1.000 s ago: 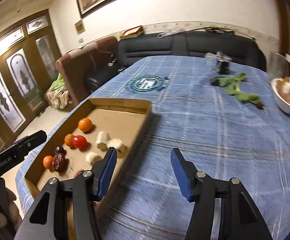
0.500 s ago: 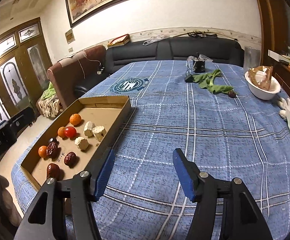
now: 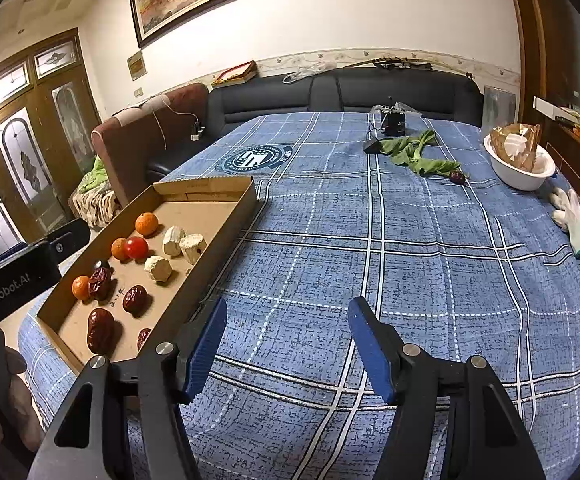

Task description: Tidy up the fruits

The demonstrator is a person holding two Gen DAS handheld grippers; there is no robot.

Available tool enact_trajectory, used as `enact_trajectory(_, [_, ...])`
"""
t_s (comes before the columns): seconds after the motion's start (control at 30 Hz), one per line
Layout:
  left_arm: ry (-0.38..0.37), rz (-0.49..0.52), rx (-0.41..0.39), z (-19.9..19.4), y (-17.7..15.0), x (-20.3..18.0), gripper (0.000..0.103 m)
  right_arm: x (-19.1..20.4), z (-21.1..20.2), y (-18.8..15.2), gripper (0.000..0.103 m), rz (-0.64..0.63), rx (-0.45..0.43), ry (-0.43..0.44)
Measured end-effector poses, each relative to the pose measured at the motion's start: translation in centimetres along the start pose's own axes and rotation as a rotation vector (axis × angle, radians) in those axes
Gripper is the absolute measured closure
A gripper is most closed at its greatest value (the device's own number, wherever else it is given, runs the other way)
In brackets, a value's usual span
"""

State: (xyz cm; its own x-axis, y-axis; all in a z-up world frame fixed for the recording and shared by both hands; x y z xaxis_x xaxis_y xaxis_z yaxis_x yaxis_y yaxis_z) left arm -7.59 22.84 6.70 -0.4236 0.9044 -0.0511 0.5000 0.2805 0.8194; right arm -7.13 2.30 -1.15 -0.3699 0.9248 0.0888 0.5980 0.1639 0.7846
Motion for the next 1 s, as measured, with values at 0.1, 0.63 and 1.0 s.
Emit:
enact_trajectory(0.1, [-0.005,0.002,0.019,0.3,-0.3,0.0,0.0,0.3,0.2,-0.1,0.034,-0.009,0.006,0.001])
enact_trajectory(0.63, [-0.029,0.002,0.084,1.8,-1.6,-0.4,0.0,0.6,0.9,-0.6,0.033,-0.031,0.031,-0.018])
enact_trajectory(1.0, [-0.031,0.0,0.098,2.2,-2.0,-0.4,0.0,0.9,1.1,-0.7,0.032,-0.04,0.039,-0.022])
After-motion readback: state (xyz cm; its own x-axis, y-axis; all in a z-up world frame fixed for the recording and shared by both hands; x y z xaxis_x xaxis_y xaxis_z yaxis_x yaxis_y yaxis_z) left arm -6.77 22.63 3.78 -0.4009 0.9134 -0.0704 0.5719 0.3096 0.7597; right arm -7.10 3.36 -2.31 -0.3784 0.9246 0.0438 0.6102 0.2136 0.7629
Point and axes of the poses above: each gripper's, at about its wrist camera, not at the fingertips, and z roughly the way its jaws point, x to its left, y to its top, the point moved 7 cm from there along z, roughly the way its jaws point, and after that the axes turned 5 degrees about -z, right-handed, at the moved point
